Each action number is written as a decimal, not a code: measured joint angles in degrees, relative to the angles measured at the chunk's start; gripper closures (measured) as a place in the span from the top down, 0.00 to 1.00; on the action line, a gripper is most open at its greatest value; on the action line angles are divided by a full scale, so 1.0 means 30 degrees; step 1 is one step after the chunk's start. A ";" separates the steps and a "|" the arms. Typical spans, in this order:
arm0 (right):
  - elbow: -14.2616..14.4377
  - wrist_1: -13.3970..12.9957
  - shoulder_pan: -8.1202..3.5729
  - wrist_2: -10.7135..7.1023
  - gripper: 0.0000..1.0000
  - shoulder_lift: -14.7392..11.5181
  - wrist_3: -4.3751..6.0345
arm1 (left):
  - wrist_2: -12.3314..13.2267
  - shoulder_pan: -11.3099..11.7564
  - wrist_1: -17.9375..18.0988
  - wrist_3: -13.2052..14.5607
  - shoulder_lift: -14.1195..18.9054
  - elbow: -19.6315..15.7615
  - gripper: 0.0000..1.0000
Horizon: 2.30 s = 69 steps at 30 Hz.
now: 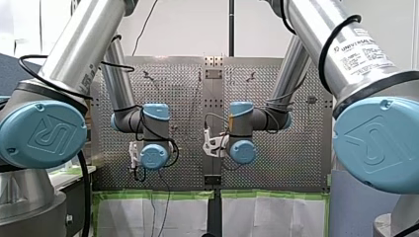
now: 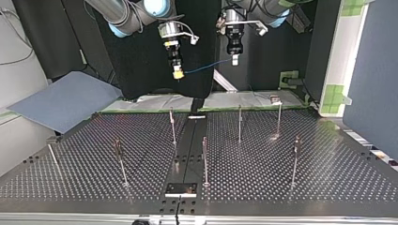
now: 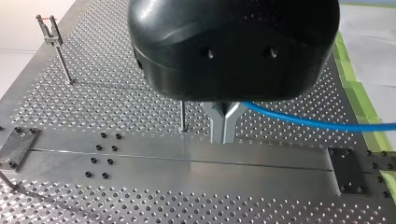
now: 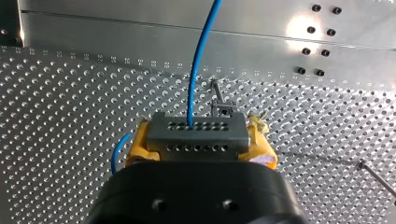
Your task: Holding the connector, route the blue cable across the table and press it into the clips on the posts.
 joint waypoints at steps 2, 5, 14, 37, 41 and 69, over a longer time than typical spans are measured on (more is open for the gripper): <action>0.0000 -0.0001 0.0000 0.0000 0.00 0.0000 -0.0001 | 0.0000 0.0000 0.0000 0.0000 0.0000 0.0000 0.00; 0.0000 0.0000 0.0000 0.0000 0.00 0.0000 0.0000 | 0.0000 -0.0001 0.0000 0.0000 0.0000 0.0000 0.00; 0.0001 0.0000 0.0000 0.0000 0.00 0.0000 -0.0001 | 0.0000 0.0000 0.0000 0.0000 0.0000 0.0000 0.00; 0.0054 0.0108 0.0056 0.0045 0.00 0.0112 -0.0030 | 0.0000 0.0000 0.0021 0.0000 -0.0003 -0.0004 0.00; 0.0105 0.0640 0.0104 0.0103 0.00 0.0660 -0.0052 | 0.0001 -0.0001 0.0028 0.0000 -0.0003 -0.0002 0.00; 0.0117 0.1082 0.0117 0.0118 0.00 0.1582 -0.0059 | 0.0116 0.1267 -0.1456 0.1130 0.1491 -0.1489 0.00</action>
